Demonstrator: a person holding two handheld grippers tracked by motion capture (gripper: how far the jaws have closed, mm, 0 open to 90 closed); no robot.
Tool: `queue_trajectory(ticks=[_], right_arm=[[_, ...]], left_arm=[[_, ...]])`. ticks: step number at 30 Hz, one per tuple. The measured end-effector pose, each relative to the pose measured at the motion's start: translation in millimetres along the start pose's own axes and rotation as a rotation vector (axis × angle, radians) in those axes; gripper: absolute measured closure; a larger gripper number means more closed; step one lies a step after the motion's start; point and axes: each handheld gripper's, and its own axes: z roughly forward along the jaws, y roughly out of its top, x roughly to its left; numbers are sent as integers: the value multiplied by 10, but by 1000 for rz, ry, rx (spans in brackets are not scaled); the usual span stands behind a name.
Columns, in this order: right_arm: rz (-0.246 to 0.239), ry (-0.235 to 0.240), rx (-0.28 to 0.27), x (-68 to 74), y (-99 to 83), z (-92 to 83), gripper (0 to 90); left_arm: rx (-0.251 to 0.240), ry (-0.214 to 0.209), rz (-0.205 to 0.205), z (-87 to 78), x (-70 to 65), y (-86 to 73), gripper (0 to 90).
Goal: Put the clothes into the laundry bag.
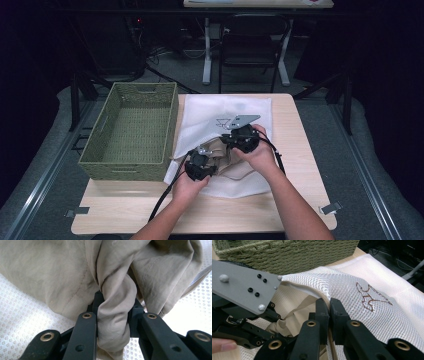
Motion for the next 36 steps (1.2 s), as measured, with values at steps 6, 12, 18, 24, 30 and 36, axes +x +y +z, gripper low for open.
queue_trajectory(ticks=[6,12,18,24,30,36], right_arm=[[-1,-1,-1,0,0,-2,859],[-5,-1,-3,7,2,0,859],[-5,-2,-6,15,7,-5,859],[-9,-2,-8,24,13,-12,859],[-8,0,-8,26,13,-14,859],[-8,2,-10,31,16,-21,859]], left_arm=[[-3,5,-5,-39,-9,27,752],[-14,-10,-18,-98,1,82,753],[-16,-8,-15,-145,7,140,754],[-30,-8,-37,-174,8,213,754],[-31,-1,-47,-186,36,286,755],[-40,3,-54,-169,36,383,756]])
